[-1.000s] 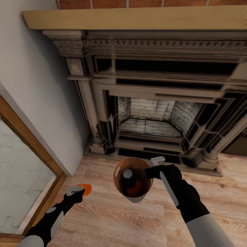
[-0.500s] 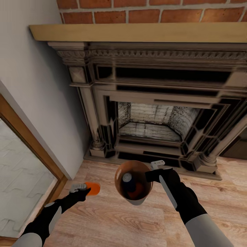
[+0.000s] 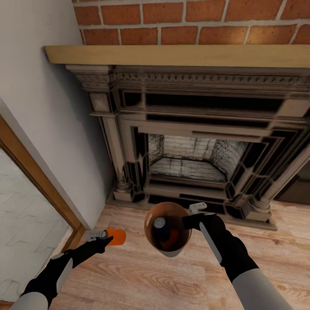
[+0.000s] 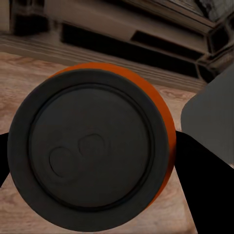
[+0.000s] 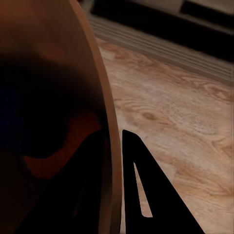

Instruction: Put the three can of soda from the living room inside the tash can in the kitchen.

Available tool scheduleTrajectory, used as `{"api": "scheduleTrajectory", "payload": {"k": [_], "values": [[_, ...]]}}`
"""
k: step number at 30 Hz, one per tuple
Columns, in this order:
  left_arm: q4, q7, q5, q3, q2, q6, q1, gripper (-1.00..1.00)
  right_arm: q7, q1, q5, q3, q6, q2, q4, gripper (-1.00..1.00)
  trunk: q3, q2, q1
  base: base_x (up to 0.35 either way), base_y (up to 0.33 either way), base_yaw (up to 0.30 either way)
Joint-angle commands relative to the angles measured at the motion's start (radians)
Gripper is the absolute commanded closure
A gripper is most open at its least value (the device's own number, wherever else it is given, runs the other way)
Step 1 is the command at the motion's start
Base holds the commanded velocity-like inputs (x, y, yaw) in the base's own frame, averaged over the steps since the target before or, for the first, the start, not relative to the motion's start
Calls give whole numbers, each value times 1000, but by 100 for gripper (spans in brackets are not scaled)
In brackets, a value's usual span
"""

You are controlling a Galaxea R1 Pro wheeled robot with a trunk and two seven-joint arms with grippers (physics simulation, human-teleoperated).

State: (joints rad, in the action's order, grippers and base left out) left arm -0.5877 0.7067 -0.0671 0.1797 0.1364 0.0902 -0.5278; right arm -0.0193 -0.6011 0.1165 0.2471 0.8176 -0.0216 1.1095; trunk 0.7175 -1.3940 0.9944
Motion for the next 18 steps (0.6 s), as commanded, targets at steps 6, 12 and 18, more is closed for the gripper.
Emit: {"api": "scheduleTrajectory", "payload": {"k": [6, 12, 18], "values": [[0, 100, 1, 0, 17, 7, 0, 100, -2, 0, 11, 0, -1, -1, -1, 100, -4, 0, 0, 0, 0, 0], [0, 203, -1, 37, 52, 12, 0, 100, -1, 0, 11, 0, -3, -5, -23, 100, -4, 0, 0, 0, 0, 0], [-50, 323, 1, 97, 60, 115, 0, 100, -1, 0, 10, 0, -40, -7, -59, 100, -4, 0, 0, 0, 0, 0]]}}
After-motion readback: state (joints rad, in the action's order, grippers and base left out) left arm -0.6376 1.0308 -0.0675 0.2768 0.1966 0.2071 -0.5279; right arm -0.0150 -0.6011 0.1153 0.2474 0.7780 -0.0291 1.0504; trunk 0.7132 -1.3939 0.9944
